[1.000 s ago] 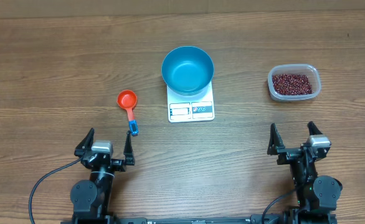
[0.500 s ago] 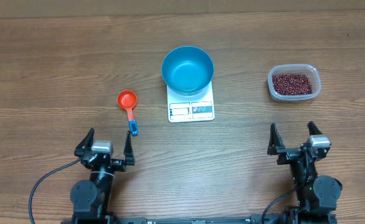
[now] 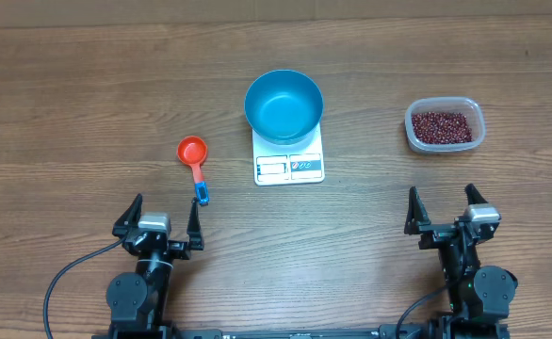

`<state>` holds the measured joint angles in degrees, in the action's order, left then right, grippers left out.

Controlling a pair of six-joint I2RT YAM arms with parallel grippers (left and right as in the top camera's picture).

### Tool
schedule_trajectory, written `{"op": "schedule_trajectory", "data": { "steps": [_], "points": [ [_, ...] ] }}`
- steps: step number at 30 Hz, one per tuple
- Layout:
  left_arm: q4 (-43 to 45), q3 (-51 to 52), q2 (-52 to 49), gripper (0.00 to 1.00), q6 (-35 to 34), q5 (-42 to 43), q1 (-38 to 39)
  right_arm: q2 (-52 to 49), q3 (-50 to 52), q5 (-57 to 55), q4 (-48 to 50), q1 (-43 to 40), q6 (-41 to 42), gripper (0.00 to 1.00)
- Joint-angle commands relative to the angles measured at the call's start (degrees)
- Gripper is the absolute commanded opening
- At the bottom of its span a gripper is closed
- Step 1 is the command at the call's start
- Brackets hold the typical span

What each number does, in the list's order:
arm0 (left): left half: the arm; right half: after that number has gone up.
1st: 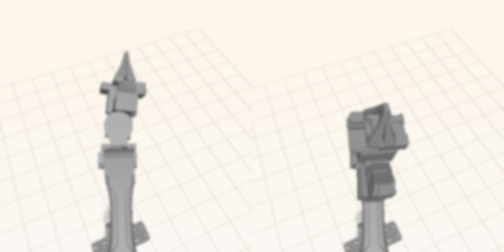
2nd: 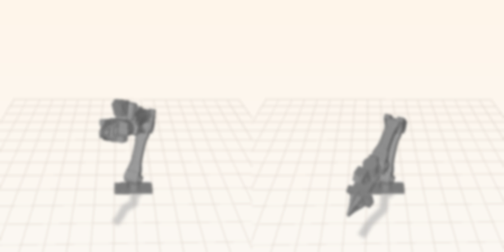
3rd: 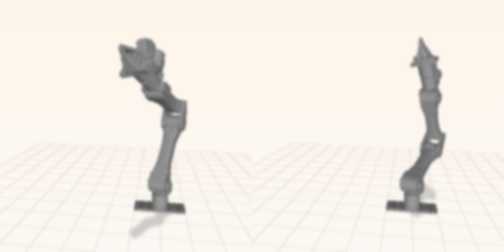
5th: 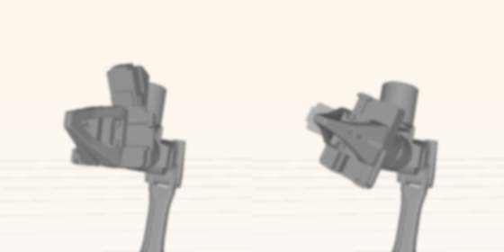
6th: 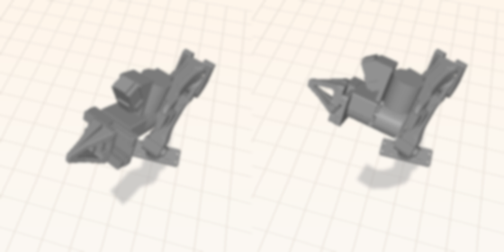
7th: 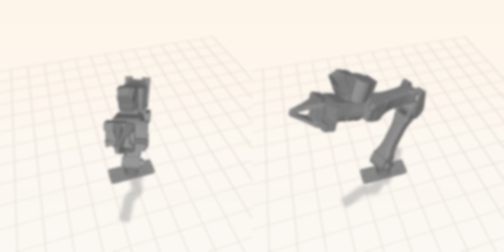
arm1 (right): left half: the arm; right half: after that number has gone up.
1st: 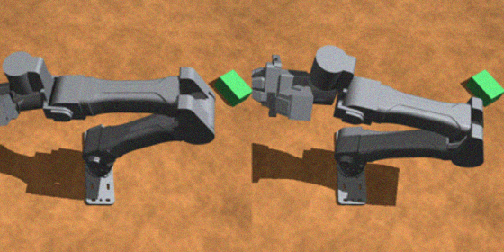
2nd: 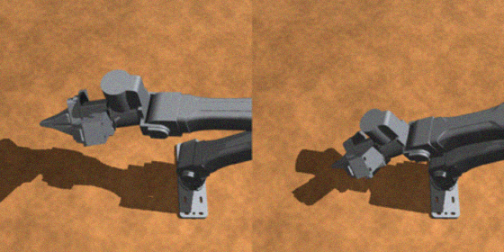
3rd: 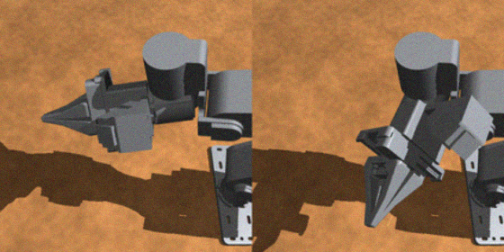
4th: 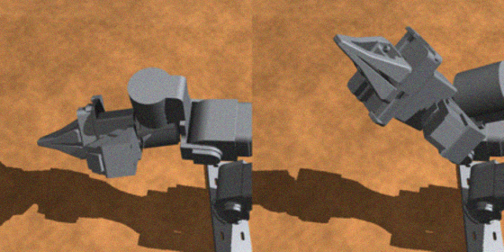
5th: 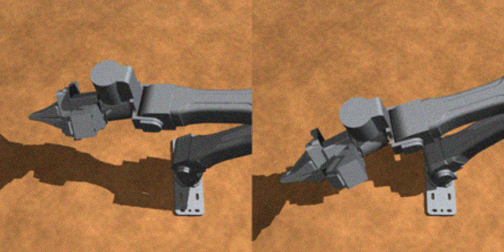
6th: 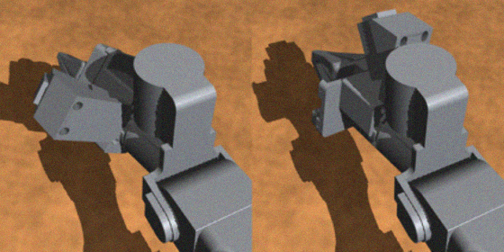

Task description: Scoop item into bowl and weigh 150g on scale

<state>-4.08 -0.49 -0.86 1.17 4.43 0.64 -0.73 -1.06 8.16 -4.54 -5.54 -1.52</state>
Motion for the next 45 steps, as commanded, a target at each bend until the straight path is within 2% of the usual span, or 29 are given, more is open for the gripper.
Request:
{"op": "schedule_trajectory", "data": {
  "steps": [1,10,18,24,30,38,45],
  "points": [
    [0.0,0.2,0.5,1.00,-1.2,-0.3,-0.4,0.6,0.6,0.2,0.4,0.3,-0.2,1.00],
    [-1.1,-0.9,0.5,1.00,-3.6,-2.1,-0.4,0.6,0.6,0.2,0.4,0.3,-0.2,1.00],
    [-11.0,-8.2,0.5,1.00,-3.5,-6.4,-0.4,0.6,0.6,0.2,0.4,0.3,-0.2,1.00],
    [-11.7,-11.9,-1.5,1.00,-3.5,-6.6,-0.4,0.6,0.6,0.2,0.4,0.3,-0.2,1.00],
    [-11.5,-16.6,-11.8,1.00,-3.5,-6.5,-0.4,0.6,0.6,0.2,0.4,0.3,-0.2,1.00],
    [-11.4,-30.2,-34.3,1.00,-2.0,-6.3,-0.4,0.6,0.6,0.2,0.4,0.3,-0.2,1.00],
    [-17.7,-43.6,-50.6,0.99,-2.0,-3.3,-0.4,0.6,0.6,0.2,0.4,0.3,-0.2,1.00]
  ]
}}
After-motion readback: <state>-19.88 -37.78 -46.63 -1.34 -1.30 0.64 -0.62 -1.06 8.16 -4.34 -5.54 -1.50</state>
